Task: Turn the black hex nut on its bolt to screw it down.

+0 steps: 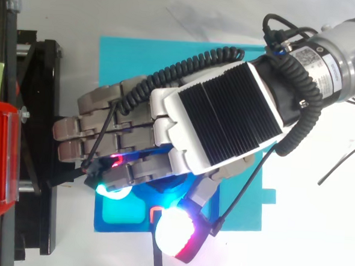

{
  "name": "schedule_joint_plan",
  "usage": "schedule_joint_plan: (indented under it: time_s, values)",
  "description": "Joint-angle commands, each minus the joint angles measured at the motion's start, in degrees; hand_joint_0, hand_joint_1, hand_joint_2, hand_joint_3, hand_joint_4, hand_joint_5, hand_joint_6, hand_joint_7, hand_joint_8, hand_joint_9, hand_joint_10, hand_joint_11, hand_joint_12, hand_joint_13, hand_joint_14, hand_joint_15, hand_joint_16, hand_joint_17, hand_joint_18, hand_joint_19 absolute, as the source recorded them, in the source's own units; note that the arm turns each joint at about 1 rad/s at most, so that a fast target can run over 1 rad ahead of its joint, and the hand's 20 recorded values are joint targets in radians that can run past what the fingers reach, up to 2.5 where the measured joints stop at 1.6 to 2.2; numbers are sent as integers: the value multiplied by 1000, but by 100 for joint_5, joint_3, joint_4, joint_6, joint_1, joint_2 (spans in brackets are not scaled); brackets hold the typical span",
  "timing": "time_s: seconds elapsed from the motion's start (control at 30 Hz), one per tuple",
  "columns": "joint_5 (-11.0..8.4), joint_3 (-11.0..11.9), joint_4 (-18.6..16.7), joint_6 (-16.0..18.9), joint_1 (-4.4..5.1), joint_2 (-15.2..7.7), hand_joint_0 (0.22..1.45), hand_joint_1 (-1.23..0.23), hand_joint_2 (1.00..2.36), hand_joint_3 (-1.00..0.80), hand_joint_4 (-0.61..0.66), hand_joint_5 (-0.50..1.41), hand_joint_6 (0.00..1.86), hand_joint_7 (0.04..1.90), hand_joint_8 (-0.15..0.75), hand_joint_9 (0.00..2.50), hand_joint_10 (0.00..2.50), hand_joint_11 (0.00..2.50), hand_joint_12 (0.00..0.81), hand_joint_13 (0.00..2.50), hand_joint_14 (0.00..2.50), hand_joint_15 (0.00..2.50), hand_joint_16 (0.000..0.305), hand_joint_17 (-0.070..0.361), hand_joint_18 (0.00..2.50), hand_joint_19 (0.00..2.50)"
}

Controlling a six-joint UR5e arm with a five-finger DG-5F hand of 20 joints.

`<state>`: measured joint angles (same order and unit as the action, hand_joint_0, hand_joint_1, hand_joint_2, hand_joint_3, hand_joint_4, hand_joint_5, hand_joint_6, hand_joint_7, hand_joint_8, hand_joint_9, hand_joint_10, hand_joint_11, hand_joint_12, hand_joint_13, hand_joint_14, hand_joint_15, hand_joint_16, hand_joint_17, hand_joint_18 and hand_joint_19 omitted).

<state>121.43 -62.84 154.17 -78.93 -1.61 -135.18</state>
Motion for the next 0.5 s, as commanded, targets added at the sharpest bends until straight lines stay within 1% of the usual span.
schedule_joint_plan:
  time_s: [0.0, 0.17, 0.2, 0.37, 0.4, 0.47]
  values:
    - [74, 0, -10, 0, -41, 0, 508, -278, 1000, -500, 324, -77, 736, 784, 354, 512, 5, 221, 371, 380, 2, 48, 56, 127, 375, 418]
    - [126, 0, 8, 0, -102, 0, 509, -277, 1000, -500, 328, -76, 740, 773, 355, 516, 5, 222, 371, 382, 1, 56, 56, 126, 370, 420]
    - [144, 0, 8, 0, -129, 0, 508, -278, 1000, -500, 325, -75, 741, 774, 355, 517, 5, 222, 372, 382, 2, 52, 56, 126, 372, 422]
    - [258, 0, 8, 0, -173, 0, 508, -278, 1000, -500, 331, -74, 741, 779, 355, 521, 5, 225, 372, 383, 0, 49, 56, 126, 373, 419]
    - [285, 0, 8, 9, -199, 0, 508, -278, 1000, -500, 325, -74, 741, 781, 355, 521, 5, 225, 371, 384, 0, 57, 56, 126, 373, 418]
    - [311, 0, 8, 9, -216, 0, 508, -278, 1000, -500, 326, -74, 741, 781, 355, 521, 5, 223, 372, 383, 1, 52, 56, 126, 375, 422]
